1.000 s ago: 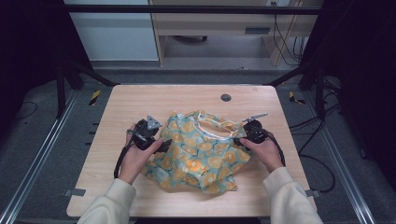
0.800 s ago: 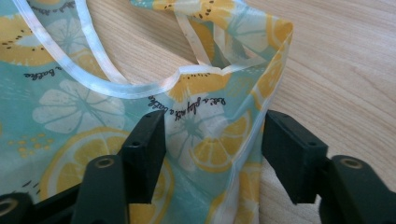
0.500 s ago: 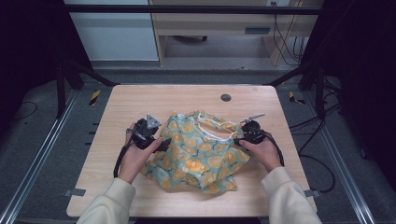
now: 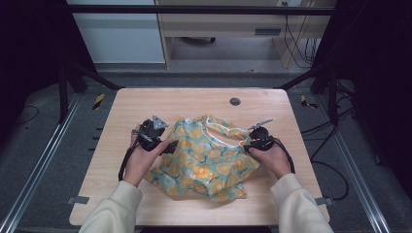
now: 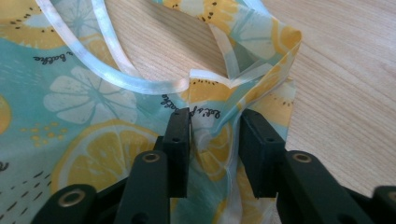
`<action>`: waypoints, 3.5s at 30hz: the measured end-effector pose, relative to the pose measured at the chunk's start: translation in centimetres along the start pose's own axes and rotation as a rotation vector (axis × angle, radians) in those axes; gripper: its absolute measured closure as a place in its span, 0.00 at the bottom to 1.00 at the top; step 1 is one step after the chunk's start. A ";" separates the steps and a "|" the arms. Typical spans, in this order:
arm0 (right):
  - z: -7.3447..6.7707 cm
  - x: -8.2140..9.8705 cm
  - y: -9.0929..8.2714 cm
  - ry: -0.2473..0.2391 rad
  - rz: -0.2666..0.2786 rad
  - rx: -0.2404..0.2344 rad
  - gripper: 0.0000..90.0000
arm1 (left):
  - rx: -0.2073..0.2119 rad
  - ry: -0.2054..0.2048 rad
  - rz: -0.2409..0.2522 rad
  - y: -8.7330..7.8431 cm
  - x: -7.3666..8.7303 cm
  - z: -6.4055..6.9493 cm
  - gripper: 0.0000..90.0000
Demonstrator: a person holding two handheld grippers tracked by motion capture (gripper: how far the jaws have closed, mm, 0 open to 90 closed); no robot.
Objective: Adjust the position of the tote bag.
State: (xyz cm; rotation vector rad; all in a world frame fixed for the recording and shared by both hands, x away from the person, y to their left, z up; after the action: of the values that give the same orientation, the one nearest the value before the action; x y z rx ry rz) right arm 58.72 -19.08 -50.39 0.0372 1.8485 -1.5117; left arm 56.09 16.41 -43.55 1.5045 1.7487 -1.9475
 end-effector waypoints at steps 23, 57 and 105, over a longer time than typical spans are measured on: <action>-0.5 -0.1 0.4 -0.036 0.002 -0.052 0.99 | 0.090 -0.099 -0.081 5.0 -2.6 -0.8 0.07; -0.3 -0.6 -1.5 -0.058 0.100 -0.046 1.00 | 0.136 -0.046 -0.080 4.5 -1.6 0.1 1.00; -1.3 -1.0 -11.1 -0.211 0.322 -0.049 1.00 | 0.081 0.083 0.188 -2.3 -2.9 0.6 1.00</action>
State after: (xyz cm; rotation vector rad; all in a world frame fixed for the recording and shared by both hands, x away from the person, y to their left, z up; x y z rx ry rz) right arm 53.74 -20.91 -40.49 0.1404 1.6222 -1.1996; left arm 55.74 15.24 -40.01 1.7306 1.5109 -1.9090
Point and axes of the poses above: each handheld gripper's, and its own axes: y roughly forward along the jaws, x roughly out of its underside, z roughly to its right, the point moved 3 cm from there along y, roughly forward along the jaws
